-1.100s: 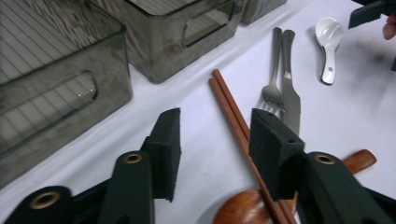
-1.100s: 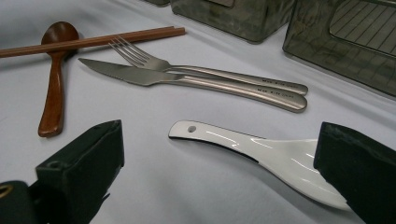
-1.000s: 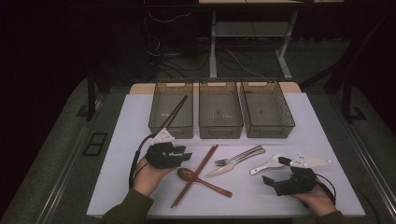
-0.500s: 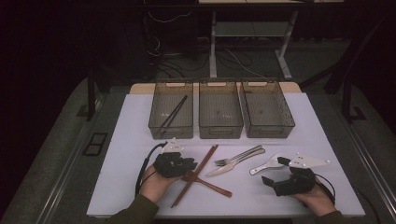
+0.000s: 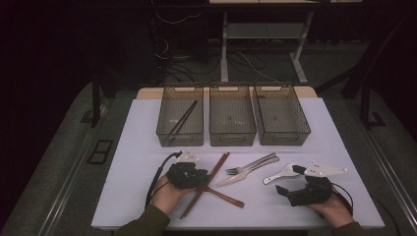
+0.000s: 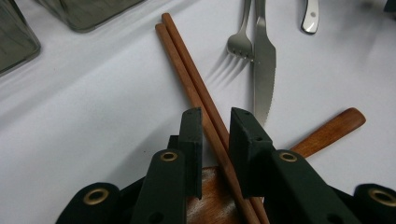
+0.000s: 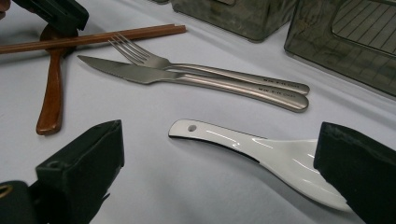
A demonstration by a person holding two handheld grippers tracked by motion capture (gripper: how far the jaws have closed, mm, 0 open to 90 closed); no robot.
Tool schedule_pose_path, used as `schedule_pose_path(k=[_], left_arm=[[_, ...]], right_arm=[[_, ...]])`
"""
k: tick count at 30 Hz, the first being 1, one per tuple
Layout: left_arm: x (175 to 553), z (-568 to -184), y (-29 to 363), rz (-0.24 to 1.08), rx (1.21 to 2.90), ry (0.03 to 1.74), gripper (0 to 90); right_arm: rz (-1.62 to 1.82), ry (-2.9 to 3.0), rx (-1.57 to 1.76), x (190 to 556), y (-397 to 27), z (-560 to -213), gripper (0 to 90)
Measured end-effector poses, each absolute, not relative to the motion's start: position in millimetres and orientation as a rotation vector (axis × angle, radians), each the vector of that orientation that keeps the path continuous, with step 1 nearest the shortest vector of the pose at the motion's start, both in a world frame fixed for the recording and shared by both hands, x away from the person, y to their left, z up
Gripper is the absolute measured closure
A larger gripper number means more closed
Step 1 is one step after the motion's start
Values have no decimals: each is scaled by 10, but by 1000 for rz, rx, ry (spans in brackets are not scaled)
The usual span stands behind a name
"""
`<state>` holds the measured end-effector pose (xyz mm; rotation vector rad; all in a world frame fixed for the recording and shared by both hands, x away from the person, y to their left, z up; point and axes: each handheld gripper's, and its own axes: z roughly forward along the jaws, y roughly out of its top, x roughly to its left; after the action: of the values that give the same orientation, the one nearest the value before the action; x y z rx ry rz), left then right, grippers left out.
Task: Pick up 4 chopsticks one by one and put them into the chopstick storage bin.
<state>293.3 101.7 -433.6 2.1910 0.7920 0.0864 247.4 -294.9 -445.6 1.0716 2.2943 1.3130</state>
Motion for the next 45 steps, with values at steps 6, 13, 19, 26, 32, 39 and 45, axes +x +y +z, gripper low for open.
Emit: schedule_pose_path(k=[6,13,19,26,32,39,45], left_arm=[[2935,-4355,1004,84,2195,799,736],[2938,-4365,1000,89,2201,801,736],[2939,-4376,989,104,2225,797,729],[2952,-4391,974,124,2236,798,727],[2977,-4409,934,139,2246,810,726],[2989,-4424,910,160,2269,827,736],[3005,-4424,900,173,2263,841,757]], right_arm=[[1313,2294,1070,2474,-2949,-4456,14],[1312,2295,1070,2473,-2950,-4456,14],[1312,2294,1070,2473,-2950,-4455,14],[1312,2294,1072,2474,-2950,-4456,14],[1312,2294,1070,2472,-2948,-4455,14],[1310,2296,1072,2475,-2947,-4457,14],[1309,2295,1073,2476,-2948,-4457,14]])
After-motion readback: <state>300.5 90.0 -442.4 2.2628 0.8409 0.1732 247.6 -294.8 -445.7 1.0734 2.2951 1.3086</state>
